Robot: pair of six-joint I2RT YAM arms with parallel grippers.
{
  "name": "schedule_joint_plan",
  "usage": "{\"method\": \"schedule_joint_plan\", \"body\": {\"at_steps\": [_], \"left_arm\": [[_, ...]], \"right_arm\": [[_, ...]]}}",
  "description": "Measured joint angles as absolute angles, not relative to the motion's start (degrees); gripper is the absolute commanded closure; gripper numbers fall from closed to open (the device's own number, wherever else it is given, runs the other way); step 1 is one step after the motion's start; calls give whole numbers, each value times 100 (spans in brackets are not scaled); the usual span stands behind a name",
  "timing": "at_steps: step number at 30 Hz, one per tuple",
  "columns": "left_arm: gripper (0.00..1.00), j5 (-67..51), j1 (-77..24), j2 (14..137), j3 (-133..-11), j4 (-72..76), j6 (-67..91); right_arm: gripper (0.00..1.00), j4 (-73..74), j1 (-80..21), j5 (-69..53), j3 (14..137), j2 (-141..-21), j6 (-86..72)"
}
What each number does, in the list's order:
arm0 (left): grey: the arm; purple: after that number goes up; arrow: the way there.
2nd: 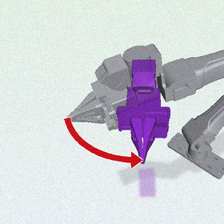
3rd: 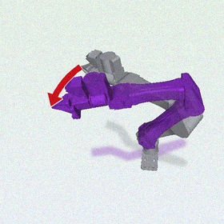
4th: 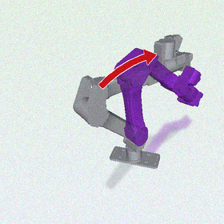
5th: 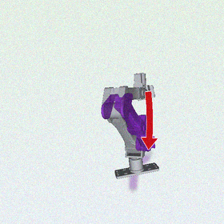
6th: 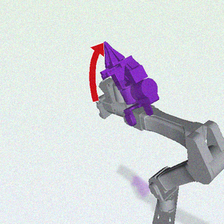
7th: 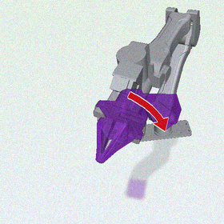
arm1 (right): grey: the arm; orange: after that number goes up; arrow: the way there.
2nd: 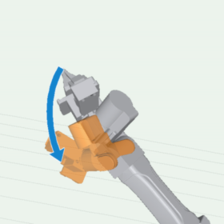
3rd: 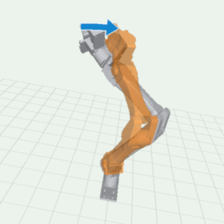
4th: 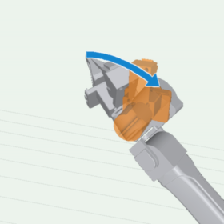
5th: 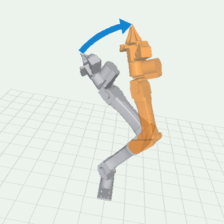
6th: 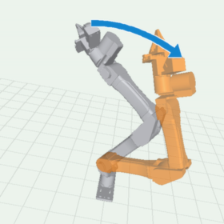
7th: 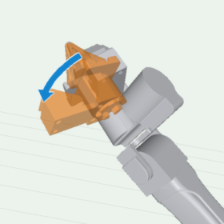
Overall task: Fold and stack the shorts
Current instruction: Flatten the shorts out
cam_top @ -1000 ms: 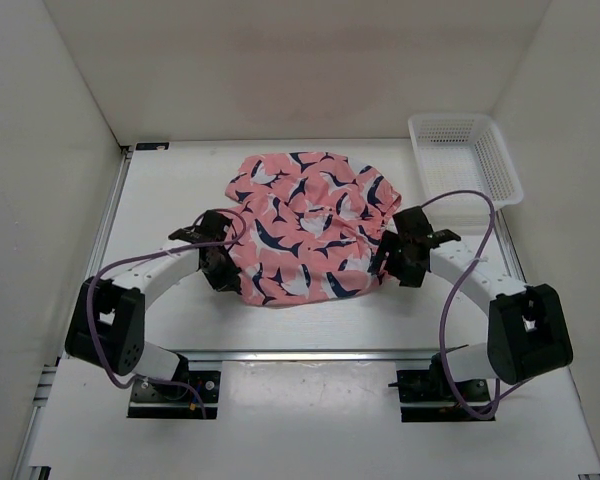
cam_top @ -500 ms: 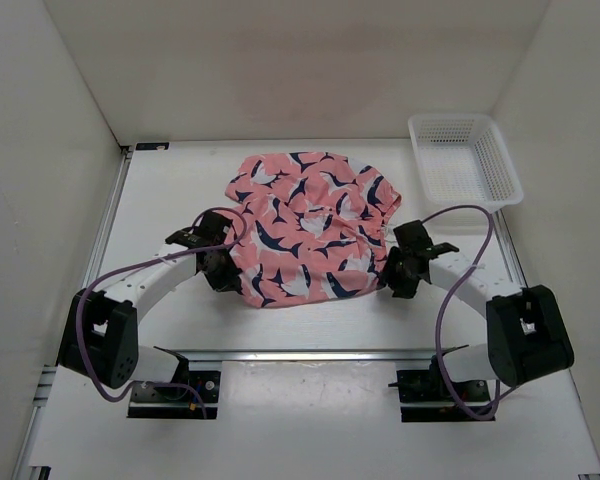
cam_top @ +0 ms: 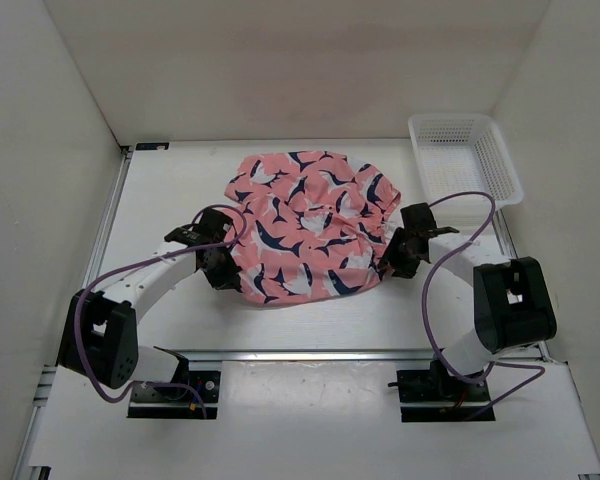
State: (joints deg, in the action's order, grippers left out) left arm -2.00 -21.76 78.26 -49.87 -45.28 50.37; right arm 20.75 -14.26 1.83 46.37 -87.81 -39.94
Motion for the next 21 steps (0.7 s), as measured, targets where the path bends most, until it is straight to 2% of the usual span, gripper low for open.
{"method": "schedule_joint_plan", "body": {"at_steps": [1,4,11,13,21], "left_arm": [[90,-198,-2176,7826,-5002,-4534,5037],[90,-196,-2176,7826,-5068,-4584,5035],[90,-108,-2169,7867,-5723,-4982,4895],[90,30,-2169,7968,-6386,-5240,4801],[90,1212,-2147,8399,-10641,-6311,4438]], "right_arm": [[77,2001,-1393,134,4668,-8849,-3990],[100,1839,-1378,43,4678,-8997,-4014],[100,2239,-1385,224,4939,-8781,-3948],[100,2587,-1385,342,5275,-8547,-3868],[100,3446,-1385,617,7564,-7496,-3509]]}}
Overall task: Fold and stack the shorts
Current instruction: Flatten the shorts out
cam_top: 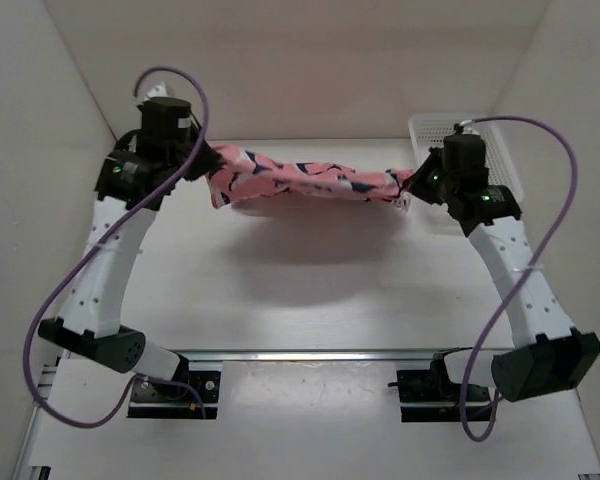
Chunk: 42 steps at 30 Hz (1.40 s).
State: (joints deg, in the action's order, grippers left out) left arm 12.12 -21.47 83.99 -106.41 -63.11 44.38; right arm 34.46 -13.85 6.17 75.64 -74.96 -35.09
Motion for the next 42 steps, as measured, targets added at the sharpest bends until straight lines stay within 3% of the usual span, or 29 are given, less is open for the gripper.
{"method": "schedule_joint_plan", "body": {"at_steps": [4,14,22,28,33,42], "left_arm": [[90,1579,-2097,8099,-11880,-6357,4298],[90,1599,-2027,6875,-13170,-6436,3850],[90,1024,-2047,6427,-14588,-6504,3417],[90,814,-2047,6493,-14575,-6578,3175],[90,1009,-2034,7218,-14033,-6449,2974],[90,989,-1406,9776,-13257,-6390,2768]], "right_arm": [[100,3859,-1431,497,8700,-7140,-3315],[100,4720,-1581,-974,11153,-6401,-2757],[100,4821,-1599,-2078,11703,-5415,-2766],[100,4969,-1601,-1957,11421,-5336,-2805],[100,5048,-1584,-1168,10372,-5435,-2724],[100,4359,-1573,-161,8040,-6772,-2547]]}}
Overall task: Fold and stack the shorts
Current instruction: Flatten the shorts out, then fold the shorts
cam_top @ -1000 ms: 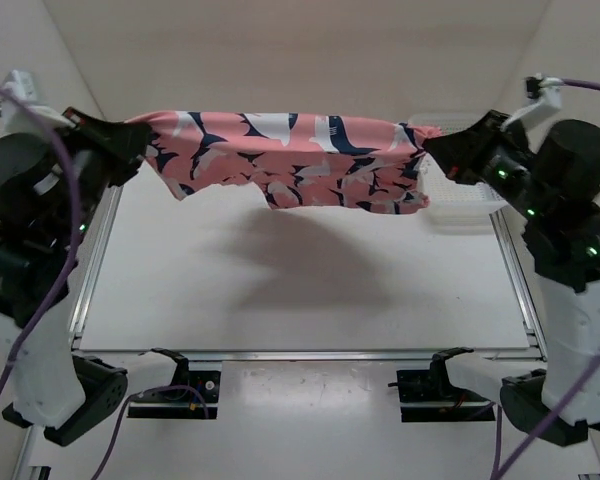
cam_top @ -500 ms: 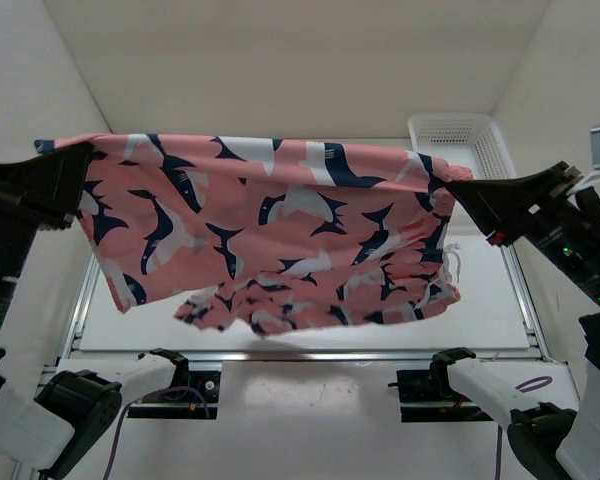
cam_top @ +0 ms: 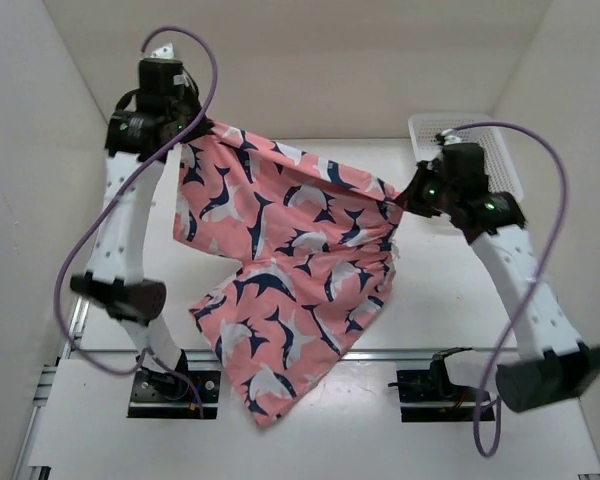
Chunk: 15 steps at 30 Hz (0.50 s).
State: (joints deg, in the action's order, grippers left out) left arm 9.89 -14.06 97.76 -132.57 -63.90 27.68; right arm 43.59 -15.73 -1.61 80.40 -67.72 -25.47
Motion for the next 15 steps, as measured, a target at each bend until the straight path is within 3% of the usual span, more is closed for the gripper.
{"method": "schedule_joint_plan", "body": {"at_steps": [7,15], "left_arm": [[90,556,-873,11767,-13998,-6580,2722],[90,-283,-126,12774,-14818,-6521,2742]], "right_arm": [[100,3446,-1476,-244,7979,-8827,-2589],[100,3249,-1378,-685,10219,-11428,-2759]]}}
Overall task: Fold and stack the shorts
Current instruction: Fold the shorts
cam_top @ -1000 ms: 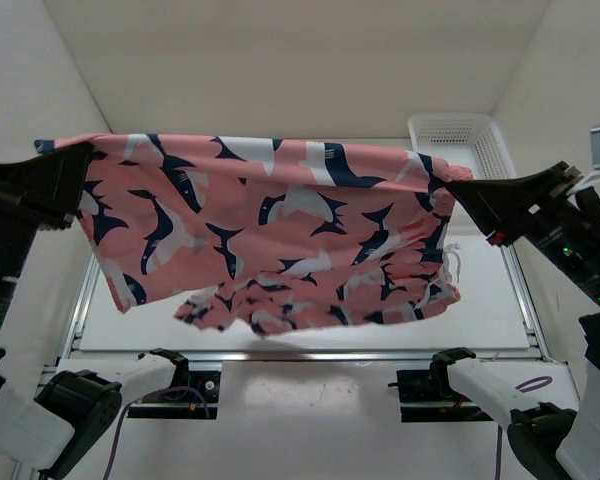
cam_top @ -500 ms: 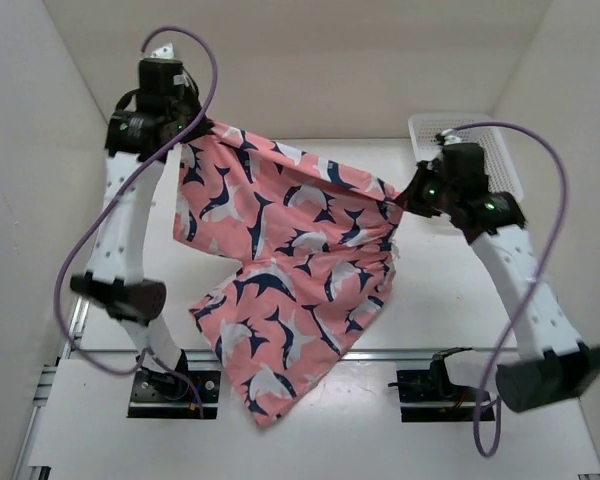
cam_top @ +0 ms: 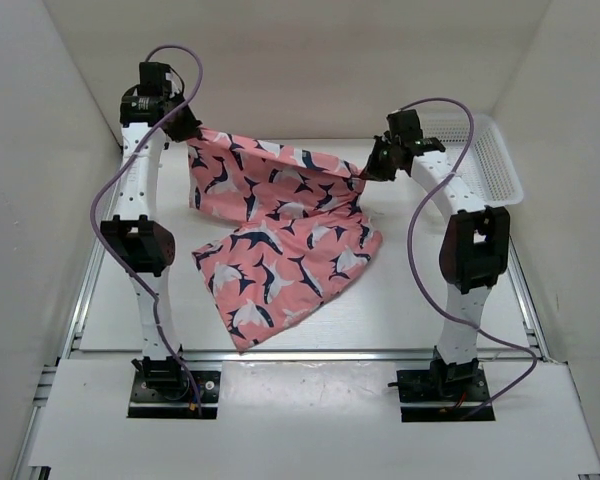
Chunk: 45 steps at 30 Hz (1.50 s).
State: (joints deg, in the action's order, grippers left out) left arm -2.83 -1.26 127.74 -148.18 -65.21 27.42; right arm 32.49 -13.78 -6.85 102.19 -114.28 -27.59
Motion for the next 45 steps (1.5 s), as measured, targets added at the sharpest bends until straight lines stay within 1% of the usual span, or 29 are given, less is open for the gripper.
{"method": "schedule_joint_plan", "body": {"at_steps": [3,7,11,15,18,22,29,33,38,39,40,41,42,43,44,45], "left_arm": [[90,-410,-43,12744,-14783,-6414,2740],[90,-423,-47,12162,-13802,-6235,2740],[90,-366,-189,10868,-12066,-6141,2759],[90,-403,-447,9035,-10099,-5994,2921],[90,-434,-679,7819,-8888,-5909,3094],[90,-403,-1120,6790,-7496,-5878,3459],[90,-362,-2119,6149,-5651,-5968,4303],[90,-362,-2679,5931,-5194,-5953,4724],[90,-357,-3208,5927,-4797,-5911,5118],[76,-351,-3286,5937,-4751,-5905,5181],[59,-344,-3371,5944,-4718,-5907,5223],[35,-342,-3452,5951,-4694,-5905,5247],[14,-353,-3535,5953,-4670,-5902,5319],[0,-373,-3621,5957,-4639,-5900,5352],[0,-395,-3695,5959,-4624,-5911,5369],[0,-410,-3750,5959,-4622,-5933,5395]], "right_arm": [[100,3304,-1372,-788,10523,-11618,-2786],[100,3417,-1323,-799,10606,-11592,-2764],[100,3492,-1267,-803,10186,-11286,-2674],[100,3656,-1234,-803,9419,-10630,-2615],[100,3736,-1219,-799,8774,-10018,-2561],[100,3804,-1129,-701,7953,-9258,-2493],[100,3966,-908,-401,6536,-8473,-2512],[100,4060,-825,-207,5907,-8084,-2613],[100,4056,-823,56,5513,-7603,-2746],[100,4042,-823,89,5452,-7557,-2770],[98,4047,-823,113,5411,-7535,-2797],[87,4023,-823,141,5360,-7524,-2814],[58,4016,-821,163,5310,-7524,-2834],[41,4005,-821,183,5264,-7524,-2884],[26,4012,-821,226,5223,-7524,-2884],[17,4012,-821,268,5183,-7524,-2864]]}}
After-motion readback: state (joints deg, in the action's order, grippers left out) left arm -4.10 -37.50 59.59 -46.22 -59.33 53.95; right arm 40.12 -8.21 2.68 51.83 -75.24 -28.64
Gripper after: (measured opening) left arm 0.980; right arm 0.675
